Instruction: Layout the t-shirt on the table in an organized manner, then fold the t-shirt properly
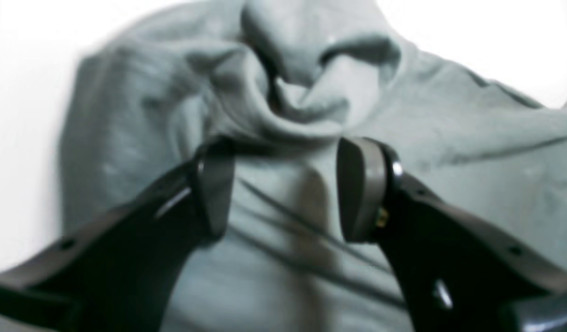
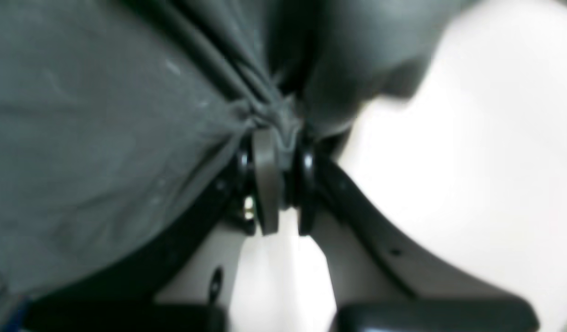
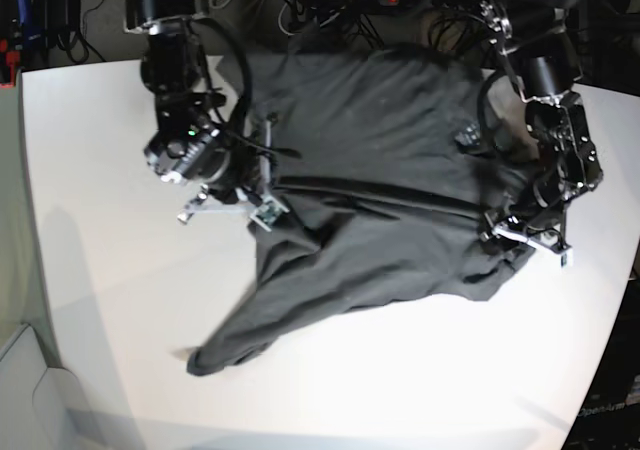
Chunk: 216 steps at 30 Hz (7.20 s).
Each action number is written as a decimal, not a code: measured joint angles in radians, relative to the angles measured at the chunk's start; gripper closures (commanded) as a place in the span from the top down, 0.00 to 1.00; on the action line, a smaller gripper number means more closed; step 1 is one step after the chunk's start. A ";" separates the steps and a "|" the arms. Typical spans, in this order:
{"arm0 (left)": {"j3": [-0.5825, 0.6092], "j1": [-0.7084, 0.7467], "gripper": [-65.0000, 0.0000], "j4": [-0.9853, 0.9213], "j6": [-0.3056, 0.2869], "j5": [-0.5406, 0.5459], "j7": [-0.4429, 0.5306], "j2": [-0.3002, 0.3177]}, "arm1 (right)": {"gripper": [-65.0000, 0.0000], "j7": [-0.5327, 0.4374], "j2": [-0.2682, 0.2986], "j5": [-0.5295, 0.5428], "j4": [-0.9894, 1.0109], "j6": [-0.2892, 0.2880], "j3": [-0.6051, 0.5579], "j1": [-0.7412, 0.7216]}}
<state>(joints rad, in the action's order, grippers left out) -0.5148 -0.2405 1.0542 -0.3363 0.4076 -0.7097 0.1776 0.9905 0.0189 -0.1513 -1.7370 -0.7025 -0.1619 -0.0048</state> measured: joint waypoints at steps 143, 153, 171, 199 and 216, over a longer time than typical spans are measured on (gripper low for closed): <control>0.357 0.016 0.54 -0.092 -0.031 0.241 0.206 0.023 | 0.00 -0.188 0.160 -0.252 -0.155 -0.007 0.407 -0.105; 0.356 0.016 0.54 -0.092 -0.027 0.240 0.208 0.036 | 0.00 -0.192 0.143 -0.242 -0.150 -0.007 0.523 -0.110; 0.357 -0.058 0.54 -0.103 0.006 0.214 0.157 0.142 | 0.00 -0.198 0.202 -0.246 0.021 -0.006 0.358 0.009; 0.269 0.175 0.54 0.373 0.004 0.490 -0.129 -0.049 | 0.00 -0.191 0.120 -0.254 0.027 -0.004 0.470 -0.067; 0.457 0.262 0.54 0.274 -0.016 0.302 -0.113 -0.116 | 0.21 -0.192 0.148 -0.248 0.022 -0.004 0.417 -0.016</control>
<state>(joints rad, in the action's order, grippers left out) -0.0574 0.0219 1.3285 -0.3523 0.7094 -0.8227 0.0620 0.7986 0.1673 -0.3992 -1.7149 -0.7063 0.2550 -0.0208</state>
